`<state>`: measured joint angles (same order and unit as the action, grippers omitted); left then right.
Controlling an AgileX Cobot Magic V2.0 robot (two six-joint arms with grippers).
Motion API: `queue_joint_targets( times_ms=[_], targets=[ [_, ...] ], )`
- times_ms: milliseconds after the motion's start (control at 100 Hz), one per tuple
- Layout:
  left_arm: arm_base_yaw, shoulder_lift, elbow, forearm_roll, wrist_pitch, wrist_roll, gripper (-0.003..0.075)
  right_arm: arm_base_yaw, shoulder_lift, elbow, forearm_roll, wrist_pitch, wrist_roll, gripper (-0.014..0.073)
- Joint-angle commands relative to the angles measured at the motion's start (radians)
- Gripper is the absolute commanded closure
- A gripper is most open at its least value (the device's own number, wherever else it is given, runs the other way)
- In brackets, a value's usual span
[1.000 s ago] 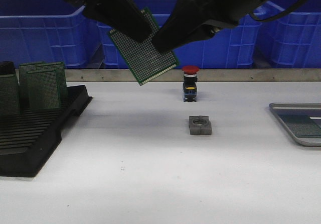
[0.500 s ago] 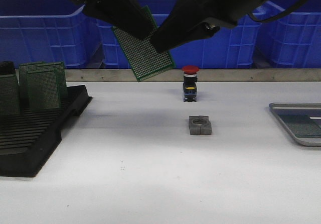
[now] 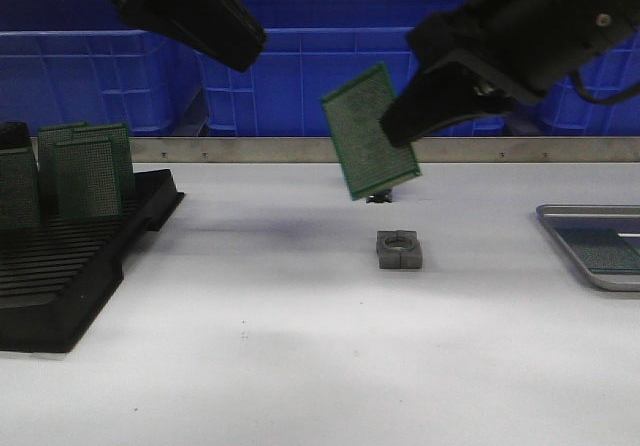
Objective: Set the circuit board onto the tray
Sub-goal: 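Carry the board with the right gripper to the tray and release it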
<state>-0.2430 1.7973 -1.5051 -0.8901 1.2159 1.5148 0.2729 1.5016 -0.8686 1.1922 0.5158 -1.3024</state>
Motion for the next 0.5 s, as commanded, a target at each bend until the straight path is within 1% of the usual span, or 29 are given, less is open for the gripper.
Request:
queue_joint_targets(
  times_ms=[0, 110, 280, 400, 450, 490],
  targets=[
    [0.014, -0.042, -0.031, -0.073, 0.025, -0.011, 0.0244, -0.087, -0.031, 0.012, 0.047, -0.033, 0.06, 0.0664],
    [0.014, -0.042, -0.031, -0.073, 0.025, -0.011, 0.0247, -0.194, -0.028, 0.031, 0.054, -0.066, 0.113, 0.0664],
    [0.014, -0.042, -0.031, -0.069, 0.025, -0.011, 0.0247, -0.369, -0.004, 0.035, 0.096, -0.087, 0.149, 0.0663],
    [0.014, -0.042, -0.031, -0.063, 0.025, -0.011, 0.0247, -0.455, 0.026, 0.035, 0.127, -0.083, 0.152, 0.066],
    [0.014, -0.042, -0.031, -0.063, 0.025, -0.011, 0.0247, -0.479, 0.036, 0.035, 0.127, -0.084, 0.151, 0.0637],
    [0.014, -0.042, -0.031, -0.063, 0.025, -0.011, 0.0247, -0.498, 0.04, 0.035, 0.126, -0.082, 0.15, 0.0581]
  ],
)
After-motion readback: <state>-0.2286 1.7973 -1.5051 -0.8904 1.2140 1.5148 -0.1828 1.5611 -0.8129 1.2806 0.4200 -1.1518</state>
